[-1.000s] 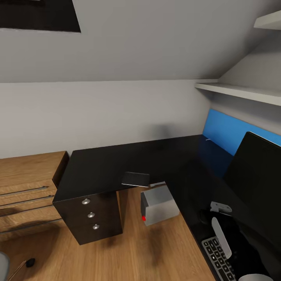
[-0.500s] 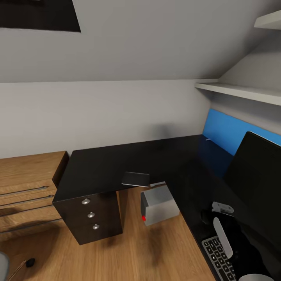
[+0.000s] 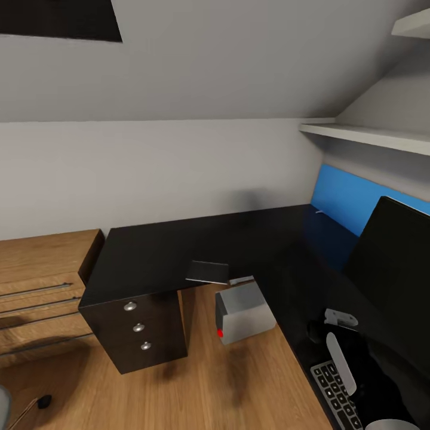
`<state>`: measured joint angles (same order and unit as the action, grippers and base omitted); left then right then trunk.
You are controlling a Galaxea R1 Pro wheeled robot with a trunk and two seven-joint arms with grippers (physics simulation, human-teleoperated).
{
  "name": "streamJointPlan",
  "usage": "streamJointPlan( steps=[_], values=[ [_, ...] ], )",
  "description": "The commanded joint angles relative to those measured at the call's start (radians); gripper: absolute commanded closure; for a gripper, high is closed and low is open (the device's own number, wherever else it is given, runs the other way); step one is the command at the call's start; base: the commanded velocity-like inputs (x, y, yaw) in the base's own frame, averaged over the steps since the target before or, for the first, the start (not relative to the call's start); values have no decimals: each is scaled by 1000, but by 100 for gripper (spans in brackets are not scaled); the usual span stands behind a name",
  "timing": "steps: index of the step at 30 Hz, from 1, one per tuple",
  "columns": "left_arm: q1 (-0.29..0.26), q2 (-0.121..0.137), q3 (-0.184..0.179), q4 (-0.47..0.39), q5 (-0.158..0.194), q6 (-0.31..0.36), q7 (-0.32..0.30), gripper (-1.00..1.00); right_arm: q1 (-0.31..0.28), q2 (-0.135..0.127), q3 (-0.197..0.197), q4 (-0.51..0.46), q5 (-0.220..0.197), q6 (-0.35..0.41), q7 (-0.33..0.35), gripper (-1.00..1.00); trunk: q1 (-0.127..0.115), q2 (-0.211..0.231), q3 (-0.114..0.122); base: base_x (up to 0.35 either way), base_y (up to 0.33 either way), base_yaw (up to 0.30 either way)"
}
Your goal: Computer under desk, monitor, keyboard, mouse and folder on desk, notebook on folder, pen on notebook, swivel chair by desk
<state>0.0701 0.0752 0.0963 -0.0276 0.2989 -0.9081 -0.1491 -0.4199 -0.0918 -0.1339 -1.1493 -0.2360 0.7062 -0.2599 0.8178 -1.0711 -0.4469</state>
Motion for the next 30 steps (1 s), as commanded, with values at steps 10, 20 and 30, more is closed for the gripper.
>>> streamJointPlan(
  steps=[10,20,30],
  values=[
    [0,0,8,-2,3,0,-10,-100,0,-2,0,-1,-12,3,-5,100,39,-71,-32,0,0,0],
    [0,0,8,-2,3,0,-10,-100,0,-3,-1,-1,-11,3,-5,100,54,-99,-45,0,0,0],
    [0,1,8,-2,3,0,-10,-100,0,-3,0,-1,-10,4,-5,100,54,-99,-45,0,0,0]
  ],
)
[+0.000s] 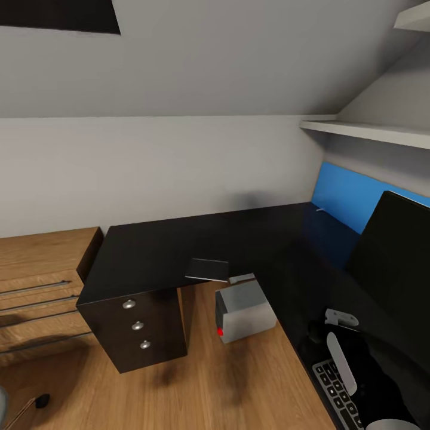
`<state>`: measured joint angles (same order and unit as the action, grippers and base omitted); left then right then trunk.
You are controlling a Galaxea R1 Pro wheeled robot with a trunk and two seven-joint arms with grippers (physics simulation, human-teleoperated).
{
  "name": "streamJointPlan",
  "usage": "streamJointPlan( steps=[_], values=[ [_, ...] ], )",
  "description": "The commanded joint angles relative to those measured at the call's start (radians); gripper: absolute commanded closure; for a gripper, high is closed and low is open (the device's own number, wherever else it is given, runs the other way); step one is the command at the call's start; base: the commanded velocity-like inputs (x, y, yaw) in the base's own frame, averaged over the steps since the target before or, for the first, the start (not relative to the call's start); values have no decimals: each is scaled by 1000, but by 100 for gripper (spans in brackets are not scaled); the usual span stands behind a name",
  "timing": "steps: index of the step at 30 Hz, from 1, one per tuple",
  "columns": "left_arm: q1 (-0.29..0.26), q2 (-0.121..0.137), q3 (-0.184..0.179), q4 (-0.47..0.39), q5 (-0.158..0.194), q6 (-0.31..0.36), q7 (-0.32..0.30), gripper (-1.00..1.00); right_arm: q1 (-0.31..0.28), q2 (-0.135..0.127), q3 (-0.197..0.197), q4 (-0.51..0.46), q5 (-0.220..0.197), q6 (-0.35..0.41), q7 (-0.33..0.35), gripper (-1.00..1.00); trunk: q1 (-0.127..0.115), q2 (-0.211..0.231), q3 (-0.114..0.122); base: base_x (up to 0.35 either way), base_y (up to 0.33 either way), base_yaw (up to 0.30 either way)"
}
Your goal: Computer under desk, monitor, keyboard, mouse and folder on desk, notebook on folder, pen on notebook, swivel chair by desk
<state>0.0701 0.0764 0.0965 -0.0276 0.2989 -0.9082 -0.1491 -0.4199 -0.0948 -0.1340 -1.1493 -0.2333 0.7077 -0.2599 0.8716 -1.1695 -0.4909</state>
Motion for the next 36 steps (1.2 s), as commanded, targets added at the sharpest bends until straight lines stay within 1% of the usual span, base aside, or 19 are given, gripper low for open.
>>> streamJointPlan(
  steps=[1,32,33,36],
  values=[
    [0,0,8,-2,3,0,-10,-100,0,0,0,-1,-12,3,-5,100,0,-1,-1,0,0,0],
    [0,1,8,-2,4,0,-10,-100,0,0,1,-1,-12,3,-7,100,0,-1,-1,0,0,0],
    [0,1,8,-2,4,0,-9,-100,0,1,1,-1,-12,3,-7,-100,0,-1,-1,0,0,0],
    [0,1,9,-2,5,0,-9,-100,0,1,1,-1,-12,3,-7,-100,0,-1,-1,0,0,0]
  ],
)
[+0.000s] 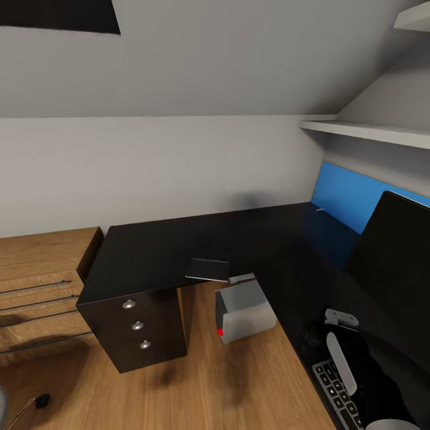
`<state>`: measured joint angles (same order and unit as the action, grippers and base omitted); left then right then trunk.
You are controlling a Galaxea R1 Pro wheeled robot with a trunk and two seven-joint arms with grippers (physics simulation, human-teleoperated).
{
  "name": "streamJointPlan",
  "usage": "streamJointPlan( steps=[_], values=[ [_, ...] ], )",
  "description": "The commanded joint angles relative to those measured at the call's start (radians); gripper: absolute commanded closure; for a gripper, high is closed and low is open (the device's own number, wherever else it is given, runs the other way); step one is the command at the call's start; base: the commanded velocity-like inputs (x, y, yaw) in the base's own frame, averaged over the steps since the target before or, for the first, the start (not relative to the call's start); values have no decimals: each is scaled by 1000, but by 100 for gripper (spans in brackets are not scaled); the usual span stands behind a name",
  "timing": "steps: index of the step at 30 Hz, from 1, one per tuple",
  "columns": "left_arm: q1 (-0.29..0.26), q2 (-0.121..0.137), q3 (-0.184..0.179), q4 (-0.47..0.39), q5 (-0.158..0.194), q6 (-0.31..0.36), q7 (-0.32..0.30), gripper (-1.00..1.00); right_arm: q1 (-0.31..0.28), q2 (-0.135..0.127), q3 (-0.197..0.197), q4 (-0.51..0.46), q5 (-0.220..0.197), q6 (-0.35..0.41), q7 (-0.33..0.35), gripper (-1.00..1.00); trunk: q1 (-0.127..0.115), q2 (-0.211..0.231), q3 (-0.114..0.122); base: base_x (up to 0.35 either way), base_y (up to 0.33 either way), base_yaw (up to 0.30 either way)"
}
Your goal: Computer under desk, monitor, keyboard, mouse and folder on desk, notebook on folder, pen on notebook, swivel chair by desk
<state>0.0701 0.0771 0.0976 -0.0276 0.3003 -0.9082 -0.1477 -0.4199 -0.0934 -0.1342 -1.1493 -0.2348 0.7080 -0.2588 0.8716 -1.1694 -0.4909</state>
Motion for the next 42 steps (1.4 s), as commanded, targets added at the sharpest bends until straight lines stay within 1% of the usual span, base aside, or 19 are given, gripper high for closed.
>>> streamJointPlan(
  steps=[1,17,24,28,34,42],
  values=[
    [0,0,8,-2,3,0,-10,-100,0,0,1,-1,-11,3,-8,-100,0,-1,-1,0,0,0],
    [0,0,8,-2,3,0,-11,-100,0,-1,0,-12,-17,1,1,-100,0,-1,-1,0,0,0],
    [0,0,8,-2,3,0,-10,-100,0,4,2,-102,-21,1,1,-100,0,-1,-1,0,0,0],
    [0,0,8,-2,3,0,-10,-100,0,13,2,-147,-22,2,1,-100,0,-1,-1,0,0,28],
    [0,0,8,-2,3,0,-11,-100,0,31,1,-172,-22,1,0,-100,0,-1,-1,0,0,161],
    [0,0,8,-2,3,0,-10,-100,0,40,4,-179,-20,0,-3,-100,0,-1,-1,0,0,237]
  ],
)
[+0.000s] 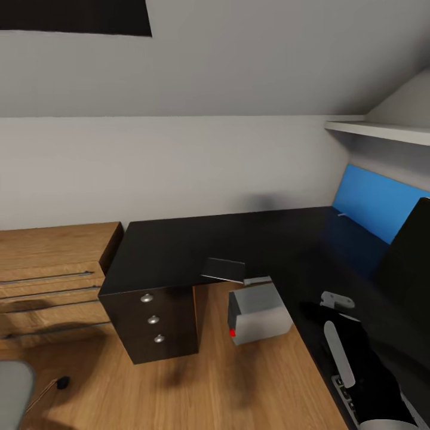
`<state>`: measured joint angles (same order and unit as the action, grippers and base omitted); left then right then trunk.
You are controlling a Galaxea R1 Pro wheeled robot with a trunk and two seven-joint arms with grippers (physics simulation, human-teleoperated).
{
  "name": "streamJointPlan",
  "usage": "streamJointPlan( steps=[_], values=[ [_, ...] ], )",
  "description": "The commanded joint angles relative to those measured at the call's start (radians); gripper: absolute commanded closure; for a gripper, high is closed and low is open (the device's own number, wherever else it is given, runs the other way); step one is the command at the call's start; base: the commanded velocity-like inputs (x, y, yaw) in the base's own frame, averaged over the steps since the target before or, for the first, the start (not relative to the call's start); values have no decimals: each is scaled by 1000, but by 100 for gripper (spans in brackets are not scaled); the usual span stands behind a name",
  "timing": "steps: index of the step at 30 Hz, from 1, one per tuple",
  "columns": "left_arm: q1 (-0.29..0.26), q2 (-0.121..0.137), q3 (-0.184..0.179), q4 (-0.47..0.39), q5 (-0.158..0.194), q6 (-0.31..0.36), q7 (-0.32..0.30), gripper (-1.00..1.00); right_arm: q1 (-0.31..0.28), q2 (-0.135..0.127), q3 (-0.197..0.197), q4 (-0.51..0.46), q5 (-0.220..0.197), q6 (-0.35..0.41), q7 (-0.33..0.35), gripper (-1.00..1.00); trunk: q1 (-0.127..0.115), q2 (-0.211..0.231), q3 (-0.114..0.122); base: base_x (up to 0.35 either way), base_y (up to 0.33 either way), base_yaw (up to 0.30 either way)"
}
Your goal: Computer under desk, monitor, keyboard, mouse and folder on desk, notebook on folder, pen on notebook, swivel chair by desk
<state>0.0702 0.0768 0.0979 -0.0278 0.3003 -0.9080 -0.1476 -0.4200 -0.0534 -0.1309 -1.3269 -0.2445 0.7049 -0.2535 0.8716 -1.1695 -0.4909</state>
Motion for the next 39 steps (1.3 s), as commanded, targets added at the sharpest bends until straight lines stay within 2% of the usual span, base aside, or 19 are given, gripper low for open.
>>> streamJointPlan(
  steps=[1,10,18,26,33,39],
  values=[
    [0,0,8,-1,3,0,-10,-100,0,0,1,-1,-10,3,-8,-100,0,0,-1,0,0,252],
    [0,0,8,-1,3,1,-9,-100,0,8,10,6,-8,2,-8,-100,0,0,-1,0,0,255],
    [0,3,7,-1,3,1,-9,-100,0,44,49,27,-2,-18,-9,-100,0,0,-1,0,0,258],
    [0,4,7,-1,3,0,-9,-100,0,61,168,100,21,-88,-11,-100,0,0,-1,0,0,261],
    [0,7,7,-7,3,-1,-8,-100,0,64,304,180,28,-190,-13,-100,0,0,-3,0,0,271],
    [0,7,6,-35,2,0,-8,-100,0,67,363,225,28,-241,-13,-100,0,0,-5,0,0,273]
  ],
)
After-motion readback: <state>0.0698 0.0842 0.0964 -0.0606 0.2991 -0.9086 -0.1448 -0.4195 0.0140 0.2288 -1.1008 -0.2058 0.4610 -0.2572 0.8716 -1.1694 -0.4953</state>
